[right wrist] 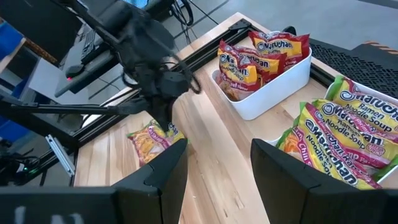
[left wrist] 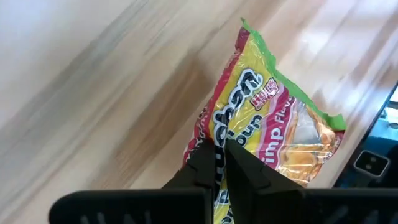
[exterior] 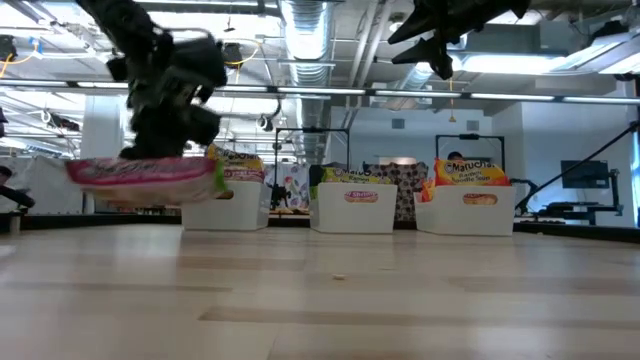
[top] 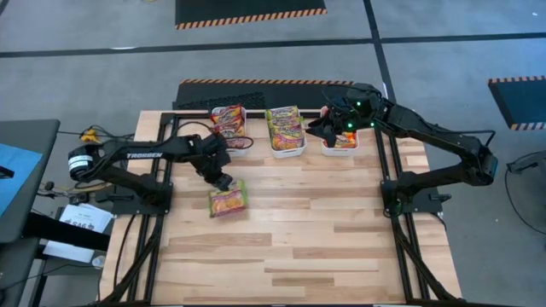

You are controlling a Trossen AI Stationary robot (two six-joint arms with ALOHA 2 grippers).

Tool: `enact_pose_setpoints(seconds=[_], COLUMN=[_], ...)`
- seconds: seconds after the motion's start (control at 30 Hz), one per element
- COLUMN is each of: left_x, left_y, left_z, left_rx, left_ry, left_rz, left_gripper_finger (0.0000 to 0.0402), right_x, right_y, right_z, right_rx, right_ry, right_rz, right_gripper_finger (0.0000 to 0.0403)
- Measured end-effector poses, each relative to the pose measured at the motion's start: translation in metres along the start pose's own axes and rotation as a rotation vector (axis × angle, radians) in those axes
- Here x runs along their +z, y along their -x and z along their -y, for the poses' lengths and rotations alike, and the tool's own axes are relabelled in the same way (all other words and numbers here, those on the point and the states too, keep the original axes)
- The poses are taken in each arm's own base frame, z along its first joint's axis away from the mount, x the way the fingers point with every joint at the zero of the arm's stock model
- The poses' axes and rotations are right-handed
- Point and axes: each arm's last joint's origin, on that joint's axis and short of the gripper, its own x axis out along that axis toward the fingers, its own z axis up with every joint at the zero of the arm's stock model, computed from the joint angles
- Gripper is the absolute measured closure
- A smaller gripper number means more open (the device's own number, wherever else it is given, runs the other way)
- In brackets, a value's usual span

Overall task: Sort Maruchan noodles
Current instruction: Put the green noodle pack into the middle white bin

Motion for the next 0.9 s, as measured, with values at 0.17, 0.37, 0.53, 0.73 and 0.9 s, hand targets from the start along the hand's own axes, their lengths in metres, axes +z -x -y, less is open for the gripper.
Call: enact_pose_setpoints(seconds=[0.17, 0.37, 0.53, 0.73, 0.9], left_x=[0.012, 0.027, 0.035, 0.042, 0.044], left_y=[0.012, 0.029, 0.042, 0.054, 0.058], left_z=[0.034, 0.063, 0.077, 0.088, 0.096], left_rx=[0.015, 0.061, 0.101, 0.186, 0.252], left_ry=[-0.094, -0.213, -0.335, -0.492, -0.635], left_rz=[0.108, 0.252, 0.334, 0.425, 0.465], left_gripper_finger=[0.0400, 0.0401, 0.0401, 0.0401, 0.0401], right_x=[-0.002, -0.006, -0.009, -0.010, -0.009], right_y=[0.000, -0.001, -0.004, -0.015, -0.028], right_z=[0.001, -0.002, -0.012, -0.028, -0.031], right_rx=[-0.007, -0.001, 0.035, 0.043, 0.041], right_ry=[-0.008, -0.010, 0.007, -0.082, -0.228], right_rz=[-0.022, -0.051, -0.065, -0.027, 0.006], right_gripper_finger=[0.0203, 0.0203, 0.0196, 0.0171, 0.0165])
